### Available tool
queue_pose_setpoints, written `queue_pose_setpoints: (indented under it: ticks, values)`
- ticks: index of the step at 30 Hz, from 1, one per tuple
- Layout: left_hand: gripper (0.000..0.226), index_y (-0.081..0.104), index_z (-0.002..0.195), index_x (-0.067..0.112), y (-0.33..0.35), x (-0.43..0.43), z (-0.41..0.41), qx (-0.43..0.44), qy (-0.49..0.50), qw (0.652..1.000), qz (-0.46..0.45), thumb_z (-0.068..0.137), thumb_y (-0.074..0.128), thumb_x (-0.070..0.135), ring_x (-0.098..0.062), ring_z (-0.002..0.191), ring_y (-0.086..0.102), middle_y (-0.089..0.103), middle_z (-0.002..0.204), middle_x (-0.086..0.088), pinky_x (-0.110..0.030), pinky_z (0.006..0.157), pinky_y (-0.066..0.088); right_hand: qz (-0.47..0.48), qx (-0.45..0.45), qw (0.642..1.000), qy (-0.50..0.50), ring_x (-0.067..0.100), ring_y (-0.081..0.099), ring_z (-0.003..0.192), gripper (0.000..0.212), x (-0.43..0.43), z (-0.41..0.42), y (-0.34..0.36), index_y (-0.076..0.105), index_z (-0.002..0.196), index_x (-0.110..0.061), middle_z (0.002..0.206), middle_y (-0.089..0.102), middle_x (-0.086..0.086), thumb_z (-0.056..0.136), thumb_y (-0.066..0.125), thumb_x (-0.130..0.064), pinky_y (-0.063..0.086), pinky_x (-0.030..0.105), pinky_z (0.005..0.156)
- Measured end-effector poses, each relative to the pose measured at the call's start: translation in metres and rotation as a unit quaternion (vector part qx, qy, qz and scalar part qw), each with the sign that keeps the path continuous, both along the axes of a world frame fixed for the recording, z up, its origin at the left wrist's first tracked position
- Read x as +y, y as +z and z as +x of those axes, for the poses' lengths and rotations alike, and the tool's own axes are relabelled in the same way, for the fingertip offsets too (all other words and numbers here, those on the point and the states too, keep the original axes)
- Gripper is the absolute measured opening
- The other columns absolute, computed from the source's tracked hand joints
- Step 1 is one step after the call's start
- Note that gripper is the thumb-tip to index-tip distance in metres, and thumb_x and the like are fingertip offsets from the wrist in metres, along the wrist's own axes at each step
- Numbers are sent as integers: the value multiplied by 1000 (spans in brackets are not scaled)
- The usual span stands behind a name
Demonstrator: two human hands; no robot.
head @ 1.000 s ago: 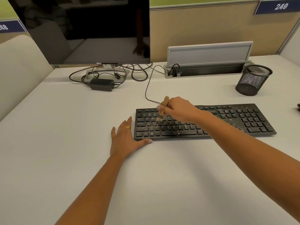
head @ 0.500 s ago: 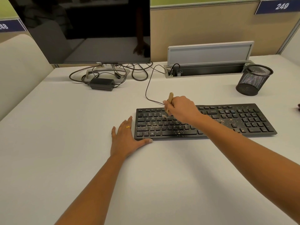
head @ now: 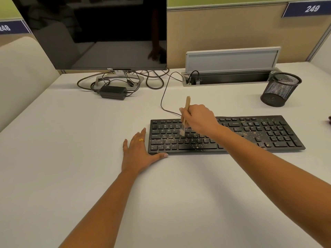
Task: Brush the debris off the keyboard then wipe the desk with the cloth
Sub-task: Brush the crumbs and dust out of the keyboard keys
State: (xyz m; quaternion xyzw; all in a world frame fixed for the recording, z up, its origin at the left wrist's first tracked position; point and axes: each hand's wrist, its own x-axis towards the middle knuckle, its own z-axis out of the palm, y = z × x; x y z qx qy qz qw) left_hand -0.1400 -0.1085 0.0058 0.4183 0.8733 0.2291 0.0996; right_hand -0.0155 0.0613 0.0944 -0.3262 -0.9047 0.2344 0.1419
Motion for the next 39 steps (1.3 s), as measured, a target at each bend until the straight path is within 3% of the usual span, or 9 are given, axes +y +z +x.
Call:
queue_pose_setpoints:
  ticks: [10,15,19,22,24,27,31,35,39]
  values:
    - [129,13,152,21,-2,0,-1,3,4,1000,3,47,49,86,-11,145,15,22,157,3,-43,119,-2,-14,-10,1000,11,24,66,80,48,-7,-3,-7,68,89,-6,83,71,6,100,32,-34,51,39,79]
    - [128,13,152,21,-2,0,-1,8,4,1000,4,48,49,86,-11,146,15,23,157,3,-44,119,-1,19,-6,1000,-4,23,59,73,52,-4,-3,-6,68,87,-6,77,65,5,100,31,-39,46,32,68]
    - [128,13,152,21,-3,1,-2,8,4,1000,6,48,49,86,-12,146,15,23,157,3,-44,119,-1,-6,-23,1000,19,22,63,76,47,-1,-4,-4,68,85,-8,80,70,4,100,33,-36,50,35,74]
    - [128,13,152,21,-3,0,-2,8,3,1000,2,49,49,86,-11,146,14,22,158,3,-44,119,-1,-22,-6,999,31,12,53,63,46,2,-5,0,60,68,-15,64,58,-9,100,36,-38,40,25,58]
    - [126,13,152,21,-3,0,-1,4,5,1000,1,51,53,84,-10,146,13,21,158,3,-42,119,-3,-12,-36,998,51,11,48,62,43,3,-3,1,62,76,-15,63,52,-11,99,36,-41,33,24,53]
    - [122,12,152,21,-2,1,0,7,7,1000,-1,57,60,80,-10,146,13,22,157,3,-42,119,-3,36,-72,995,55,17,52,74,46,8,2,0,68,97,-12,80,62,0,98,34,-44,33,27,63]
    - [120,12,152,20,-1,1,0,13,7,1000,-2,60,63,77,-10,146,13,21,157,3,-41,119,-3,74,-84,993,27,19,52,74,48,17,10,3,67,89,-10,78,59,3,99,33,-43,36,28,67]
    - [120,12,152,21,-1,0,1,12,9,1000,4,60,64,77,-10,145,14,22,157,2,-41,119,-4,33,-56,998,12,20,57,73,47,11,10,-1,65,79,-11,73,63,-1,100,34,-39,41,30,70]
    - [120,13,152,21,-1,0,1,12,11,1000,5,59,64,77,-11,145,15,23,157,2,-41,119,-3,25,-52,998,18,25,64,78,48,6,6,-4,68,87,-7,83,70,7,100,33,-37,50,38,77]
